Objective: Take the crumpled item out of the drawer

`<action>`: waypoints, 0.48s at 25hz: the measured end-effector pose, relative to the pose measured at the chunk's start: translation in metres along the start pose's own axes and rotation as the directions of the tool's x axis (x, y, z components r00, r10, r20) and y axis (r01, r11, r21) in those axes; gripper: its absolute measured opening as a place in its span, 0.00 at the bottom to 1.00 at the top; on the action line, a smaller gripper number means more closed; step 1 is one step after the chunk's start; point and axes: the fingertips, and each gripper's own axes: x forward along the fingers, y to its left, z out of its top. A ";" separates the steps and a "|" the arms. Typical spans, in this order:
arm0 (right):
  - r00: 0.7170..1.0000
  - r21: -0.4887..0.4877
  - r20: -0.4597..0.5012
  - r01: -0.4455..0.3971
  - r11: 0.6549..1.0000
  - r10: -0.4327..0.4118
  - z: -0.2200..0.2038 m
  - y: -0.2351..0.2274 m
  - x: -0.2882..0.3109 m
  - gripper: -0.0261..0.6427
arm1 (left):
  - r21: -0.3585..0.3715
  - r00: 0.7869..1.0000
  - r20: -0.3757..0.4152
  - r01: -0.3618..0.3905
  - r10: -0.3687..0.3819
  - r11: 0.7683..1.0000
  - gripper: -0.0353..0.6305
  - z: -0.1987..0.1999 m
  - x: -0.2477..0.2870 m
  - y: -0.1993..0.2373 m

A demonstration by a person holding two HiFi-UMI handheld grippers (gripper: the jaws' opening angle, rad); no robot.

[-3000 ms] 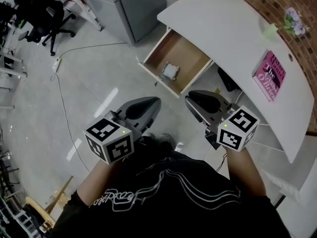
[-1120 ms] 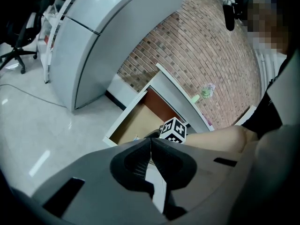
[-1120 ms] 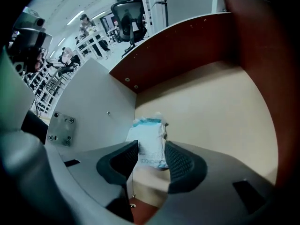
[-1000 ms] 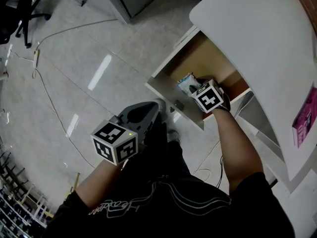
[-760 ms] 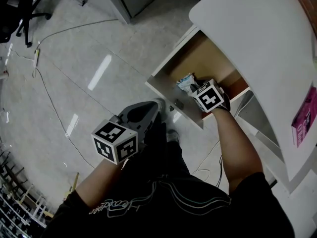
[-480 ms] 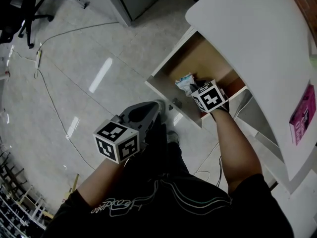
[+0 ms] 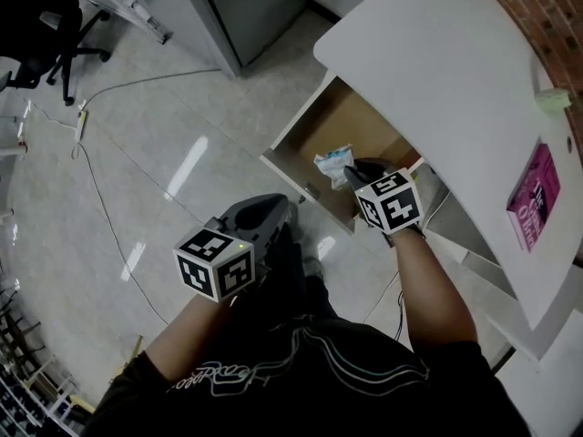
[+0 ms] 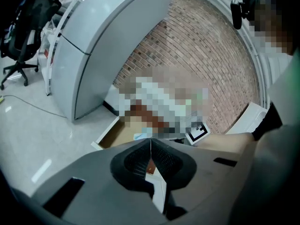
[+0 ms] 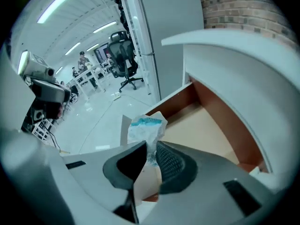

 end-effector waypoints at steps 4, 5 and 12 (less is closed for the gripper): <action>0.995 -0.016 0.099 0.005 1.000 -0.003 0.017 0.022 -0.068 0.17 | 0.040 0.999 0.010 0.042 -0.042 0.998 0.09 0.002 -0.021 -0.047; 0.992 -0.028 0.125 0.010 1.000 -0.007 0.021 0.026 -0.086 0.17 | 0.055 0.998 0.016 0.052 -0.053 0.997 0.09 0.003 -0.026 -0.059; 0.962 -0.035 0.272 0.006 0.999 0.004 0.026 0.073 -0.210 0.17 | 0.134 0.993 0.075 0.079 -0.090 0.988 0.09 0.010 -0.074 -0.145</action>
